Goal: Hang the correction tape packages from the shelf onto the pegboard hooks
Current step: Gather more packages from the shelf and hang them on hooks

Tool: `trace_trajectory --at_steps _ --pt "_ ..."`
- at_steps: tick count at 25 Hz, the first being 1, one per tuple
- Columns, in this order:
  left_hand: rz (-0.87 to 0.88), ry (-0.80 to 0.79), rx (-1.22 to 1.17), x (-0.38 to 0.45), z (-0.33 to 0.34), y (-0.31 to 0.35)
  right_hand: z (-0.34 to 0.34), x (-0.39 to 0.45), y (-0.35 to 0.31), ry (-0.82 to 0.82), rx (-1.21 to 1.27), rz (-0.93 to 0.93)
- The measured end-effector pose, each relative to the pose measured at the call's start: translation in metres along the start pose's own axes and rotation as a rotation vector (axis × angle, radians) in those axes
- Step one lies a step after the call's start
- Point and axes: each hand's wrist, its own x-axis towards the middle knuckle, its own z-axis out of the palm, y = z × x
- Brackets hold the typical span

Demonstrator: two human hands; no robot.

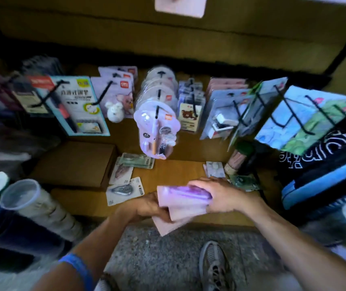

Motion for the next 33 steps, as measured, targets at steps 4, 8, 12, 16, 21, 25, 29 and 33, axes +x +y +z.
trace_trajectory --at_steps 4,8,12,16,21,25,29,33 --pt "0.096 -0.031 0.036 -0.025 0.026 0.058 -0.037 -0.046 -0.003 0.055 -0.239 -0.078" --pt "0.091 0.021 -0.240 -0.056 0.042 0.098 -0.077 -0.092 -0.010 0.200 -0.120 -0.191" --pt "0.038 0.005 -0.567 -0.085 0.035 0.130 -0.088 -0.123 -0.030 0.351 -0.216 -0.331" --pt "-0.025 0.042 -0.351 -0.093 0.036 0.138 -0.086 -0.126 -0.059 0.429 -0.453 -0.397" --pt "0.118 -0.044 -0.320 -0.113 0.047 0.150 -0.086 -0.116 -0.074 0.758 -0.416 -0.147" --pt "0.282 0.112 -0.418 -0.113 0.041 0.161 -0.104 -0.129 -0.088 0.828 0.653 0.033" --pt "0.486 0.349 -0.190 -0.121 0.047 0.172 -0.100 -0.132 -0.106 0.621 1.085 -0.081" --pt "0.622 0.421 -0.196 -0.125 0.049 0.177 -0.094 -0.125 -0.127 0.615 1.197 -0.093"
